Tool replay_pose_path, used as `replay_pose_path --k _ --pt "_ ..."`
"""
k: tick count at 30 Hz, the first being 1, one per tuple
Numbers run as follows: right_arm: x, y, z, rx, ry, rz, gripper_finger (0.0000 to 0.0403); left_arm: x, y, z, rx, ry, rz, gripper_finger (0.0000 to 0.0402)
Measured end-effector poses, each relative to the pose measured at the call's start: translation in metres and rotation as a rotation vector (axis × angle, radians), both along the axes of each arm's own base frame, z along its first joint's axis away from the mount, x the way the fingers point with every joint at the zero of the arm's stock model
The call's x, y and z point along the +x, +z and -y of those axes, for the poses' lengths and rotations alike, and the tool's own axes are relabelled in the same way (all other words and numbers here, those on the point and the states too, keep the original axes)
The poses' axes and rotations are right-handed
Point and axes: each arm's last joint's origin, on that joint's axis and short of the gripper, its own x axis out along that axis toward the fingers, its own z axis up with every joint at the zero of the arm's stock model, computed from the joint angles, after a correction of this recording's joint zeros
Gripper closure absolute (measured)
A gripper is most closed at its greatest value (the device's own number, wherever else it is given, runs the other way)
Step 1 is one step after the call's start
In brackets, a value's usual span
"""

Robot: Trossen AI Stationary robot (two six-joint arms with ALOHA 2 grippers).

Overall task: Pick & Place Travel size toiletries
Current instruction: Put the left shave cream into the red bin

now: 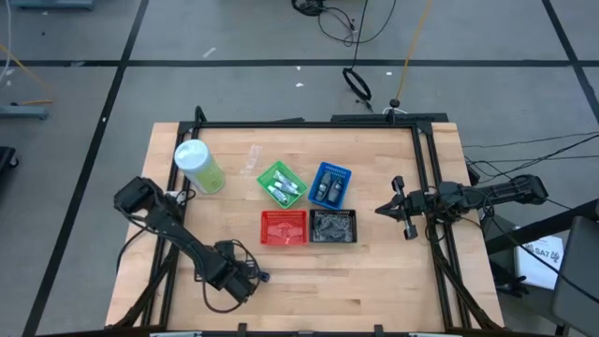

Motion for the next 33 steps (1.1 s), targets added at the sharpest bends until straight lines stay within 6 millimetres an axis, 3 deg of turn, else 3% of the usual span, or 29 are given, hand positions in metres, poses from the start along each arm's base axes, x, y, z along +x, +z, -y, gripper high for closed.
replay_pose_path --k 14,24,33 --pt "0.000 0.000 0.000 0.000 0.000 0.000 0.0403 0.003 -0.005 -0.001 0.046 -0.244 0.023 0.0302" --pt "0.000 0.000 0.000 0.000 0.000 -0.001 0.0403 0.002 -0.005 -0.013 0.091 -0.339 -0.048 0.0350" --pt "0.000 0.000 0.000 0.000 0.000 0.000 0.0403 0.009 0.011 -0.025 0.386 -0.474 0.149 0.0378"
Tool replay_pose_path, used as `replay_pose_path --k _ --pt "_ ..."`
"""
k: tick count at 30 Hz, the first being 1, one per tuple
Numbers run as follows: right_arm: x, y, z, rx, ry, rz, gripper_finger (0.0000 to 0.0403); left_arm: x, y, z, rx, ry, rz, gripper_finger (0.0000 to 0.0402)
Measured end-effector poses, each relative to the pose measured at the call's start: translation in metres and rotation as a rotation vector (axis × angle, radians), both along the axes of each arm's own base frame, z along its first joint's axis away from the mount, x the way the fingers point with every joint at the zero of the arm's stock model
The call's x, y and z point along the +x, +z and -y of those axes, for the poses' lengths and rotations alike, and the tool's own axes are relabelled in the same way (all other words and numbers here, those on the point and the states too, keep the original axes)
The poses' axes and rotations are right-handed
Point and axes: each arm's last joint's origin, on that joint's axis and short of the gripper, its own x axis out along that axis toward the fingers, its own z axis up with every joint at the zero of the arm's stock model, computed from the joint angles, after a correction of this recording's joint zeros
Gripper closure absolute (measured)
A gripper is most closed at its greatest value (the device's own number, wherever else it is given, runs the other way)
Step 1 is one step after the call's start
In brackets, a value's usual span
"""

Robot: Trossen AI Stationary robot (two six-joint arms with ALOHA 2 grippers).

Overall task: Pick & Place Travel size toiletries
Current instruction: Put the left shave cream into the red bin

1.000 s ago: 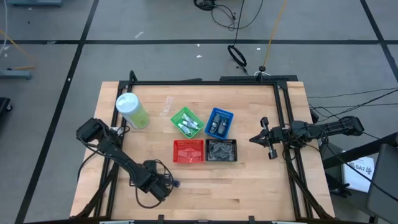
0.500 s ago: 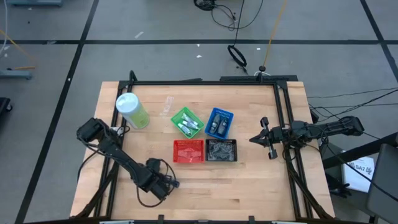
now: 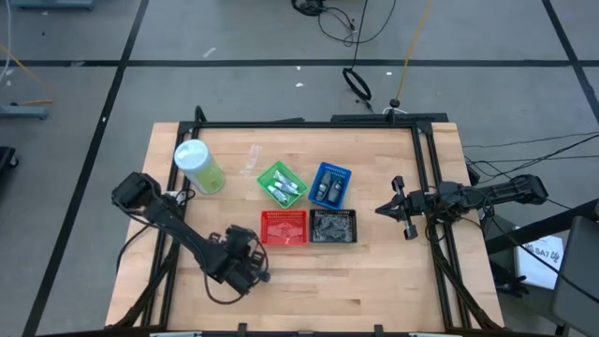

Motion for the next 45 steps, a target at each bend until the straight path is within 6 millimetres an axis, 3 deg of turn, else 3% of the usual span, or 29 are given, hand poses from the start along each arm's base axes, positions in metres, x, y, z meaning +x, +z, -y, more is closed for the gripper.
replay_pose_path --k 12,18,29,45 --pt "0.000 0.000 0.000 0.000 0.000 0.000 0.0403 -0.005 0.061 -0.015 0.227 -0.203 0.322 0.0382" --pt "0.000 0.000 0.000 0.000 0.000 0.000 0.0403 0.007 0.081 -0.021 0.367 -0.334 0.428 0.0377" --pt "0.000 0.000 0.000 0.000 0.000 0.001 0.0403 0.044 0.097 -0.025 0.383 -0.606 0.504 0.0377" --pt "0.000 0.000 0.000 0.000 0.000 0.000 0.0403 0.064 0.118 -0.015 0.380 -1.097 0.663 0.0383"
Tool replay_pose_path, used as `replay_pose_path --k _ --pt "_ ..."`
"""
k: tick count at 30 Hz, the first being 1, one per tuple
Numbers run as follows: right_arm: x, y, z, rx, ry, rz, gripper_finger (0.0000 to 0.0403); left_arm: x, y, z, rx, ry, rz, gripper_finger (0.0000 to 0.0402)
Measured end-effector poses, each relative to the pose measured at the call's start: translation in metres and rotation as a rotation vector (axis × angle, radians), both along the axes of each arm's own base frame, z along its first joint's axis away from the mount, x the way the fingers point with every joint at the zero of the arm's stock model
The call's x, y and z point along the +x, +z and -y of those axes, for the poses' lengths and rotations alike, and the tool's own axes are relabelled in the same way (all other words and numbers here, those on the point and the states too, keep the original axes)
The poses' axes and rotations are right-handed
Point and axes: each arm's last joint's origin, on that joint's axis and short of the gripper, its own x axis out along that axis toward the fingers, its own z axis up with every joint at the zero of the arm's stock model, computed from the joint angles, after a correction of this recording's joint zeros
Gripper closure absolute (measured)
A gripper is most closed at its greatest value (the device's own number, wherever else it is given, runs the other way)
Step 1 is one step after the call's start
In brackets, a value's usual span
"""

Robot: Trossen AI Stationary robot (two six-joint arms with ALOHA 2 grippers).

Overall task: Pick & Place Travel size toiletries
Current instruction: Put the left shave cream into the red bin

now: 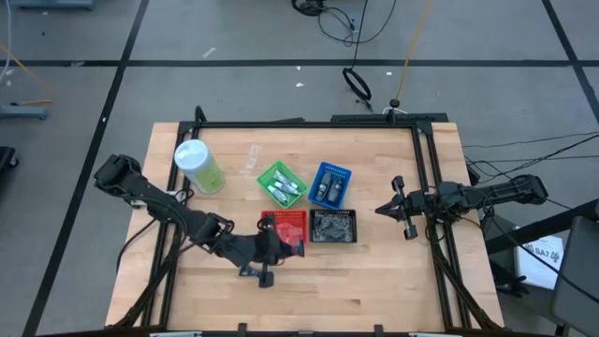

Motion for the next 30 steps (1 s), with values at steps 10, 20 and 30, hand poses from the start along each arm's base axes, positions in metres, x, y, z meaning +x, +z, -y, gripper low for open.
replay_pose_path --k 10,20,30 --pt "0.000 0.000 0.000 0.000 0.000 0.000 0.0403 0.006 0.006 -0.002 -0.014 -0.167 0.043 0.0381" --pt "0.000 0.000 0.000 0.000 0.000 0.000 0.0403 0.019 0.010 -0.025 -0.057 -0.205 0.070 0.0386" --pt "0.000 0.000 0.000 0.000 0.000 0.000 0.0403 0.021 0.011 -0.038 -0.040 -0.191 0.062 0.0389"
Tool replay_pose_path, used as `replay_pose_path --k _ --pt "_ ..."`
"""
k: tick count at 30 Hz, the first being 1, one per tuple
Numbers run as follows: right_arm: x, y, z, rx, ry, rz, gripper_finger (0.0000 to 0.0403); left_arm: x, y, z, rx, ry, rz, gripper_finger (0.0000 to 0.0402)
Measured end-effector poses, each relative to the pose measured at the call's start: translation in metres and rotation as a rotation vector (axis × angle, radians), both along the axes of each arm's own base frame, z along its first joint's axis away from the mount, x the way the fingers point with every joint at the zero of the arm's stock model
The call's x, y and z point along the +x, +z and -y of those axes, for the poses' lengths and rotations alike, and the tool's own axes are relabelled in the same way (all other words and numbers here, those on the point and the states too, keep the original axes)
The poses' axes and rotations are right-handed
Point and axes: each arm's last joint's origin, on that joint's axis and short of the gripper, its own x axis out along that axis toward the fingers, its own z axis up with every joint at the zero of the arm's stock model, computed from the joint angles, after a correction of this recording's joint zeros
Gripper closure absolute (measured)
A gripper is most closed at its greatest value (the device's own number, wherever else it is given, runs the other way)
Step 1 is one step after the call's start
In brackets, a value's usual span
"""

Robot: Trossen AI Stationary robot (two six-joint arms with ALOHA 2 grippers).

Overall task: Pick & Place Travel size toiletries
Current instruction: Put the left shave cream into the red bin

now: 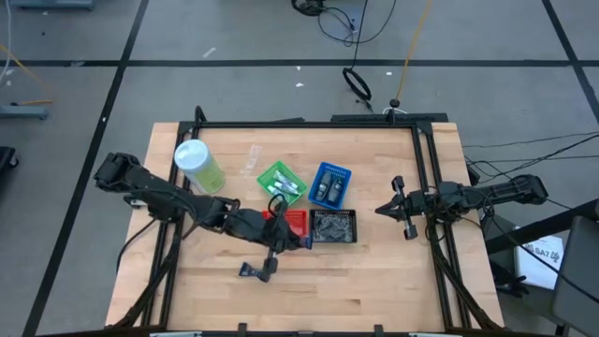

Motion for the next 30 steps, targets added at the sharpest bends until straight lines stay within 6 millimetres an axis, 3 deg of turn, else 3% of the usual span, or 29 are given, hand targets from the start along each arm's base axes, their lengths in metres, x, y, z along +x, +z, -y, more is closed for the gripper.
replay_pose_path --k 4,11,15,19,24,27,30 --pt "0.000 0.000 0.000 0.000 0.000 0.000 0.0403 -0.011 0.008 -0.005 0.013 0.029 -0.026 0.0386" --pt "0.000 0.000 0.000 0.000 0.000 -0.001 0.0403 -0.052 0.034 -0.016 0.085 0.121 -0.080 0.0386" --pt "0.000 0.000 0.000 0.000 0.000 0.000 0.0403 -0.070 0.038 -0.022 0.123 0.164 -0.107 0.0391" --pt "0.000 0.000 0.000 0.000 0.000 0.000 0.0403 -0.086 0.020 -0.031 0.081 0.194 -0.116 0.0391" --pt "0.000 0.000 0.000 0.000 0.000 0.000 0.0403 -0.104 -0.024 -0.042 -0.016 0.210 -0.103 0.0392" --pt "0.000 0.000 0.000 0.000 0.000 0.000 0.0403 -0.112 -0.036 -0.049 -0.114 0.204 0.005 0.0394" --pt "0.000 0.000 0.000 0.000 0.000 0.000 0.0403 -0.117 -0.046 -0.057 -0.166 0.266 -0.006 0.0391"
